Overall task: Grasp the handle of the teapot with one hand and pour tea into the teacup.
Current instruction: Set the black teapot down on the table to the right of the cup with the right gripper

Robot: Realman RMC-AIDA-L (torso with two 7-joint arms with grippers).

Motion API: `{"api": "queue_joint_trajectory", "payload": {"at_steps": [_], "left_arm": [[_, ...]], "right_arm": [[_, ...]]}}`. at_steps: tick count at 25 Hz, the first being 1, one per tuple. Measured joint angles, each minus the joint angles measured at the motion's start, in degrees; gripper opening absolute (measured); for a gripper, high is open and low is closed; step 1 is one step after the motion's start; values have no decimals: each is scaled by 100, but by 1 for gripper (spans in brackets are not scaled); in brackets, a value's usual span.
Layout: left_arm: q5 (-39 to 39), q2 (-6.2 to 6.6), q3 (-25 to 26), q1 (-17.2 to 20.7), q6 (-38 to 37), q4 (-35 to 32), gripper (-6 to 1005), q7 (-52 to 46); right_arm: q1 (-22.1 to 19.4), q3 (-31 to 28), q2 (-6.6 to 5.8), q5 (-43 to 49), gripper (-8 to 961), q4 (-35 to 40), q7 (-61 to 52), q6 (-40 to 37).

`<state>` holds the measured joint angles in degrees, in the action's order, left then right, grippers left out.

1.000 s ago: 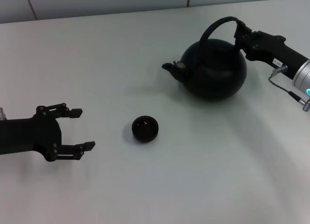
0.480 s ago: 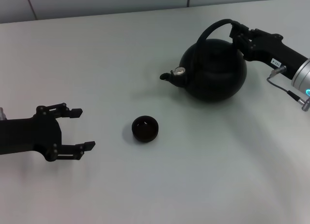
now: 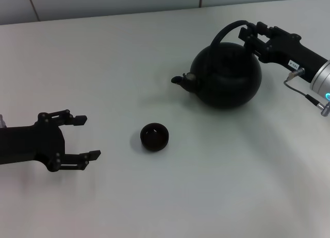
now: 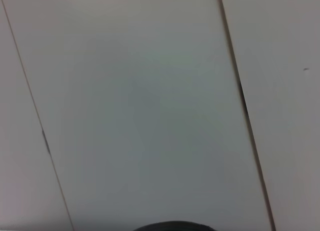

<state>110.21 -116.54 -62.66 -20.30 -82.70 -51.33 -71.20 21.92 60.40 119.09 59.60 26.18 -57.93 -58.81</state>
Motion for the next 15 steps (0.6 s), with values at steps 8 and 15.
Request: {"api": "queue_joint_trajectory", "payload": {"at_steps": [8, 15], "left_arm": [[0, 9, 0, 0, 0, -8, 859, 28], [-27, -4, 0, 66, -10, -152, 859, 37]], "right_arm": [[-40, -2, 3, 0, 515, 33, 0, -2], [-273, -65, 26, -22, 516, 140, 15, -529]]}}
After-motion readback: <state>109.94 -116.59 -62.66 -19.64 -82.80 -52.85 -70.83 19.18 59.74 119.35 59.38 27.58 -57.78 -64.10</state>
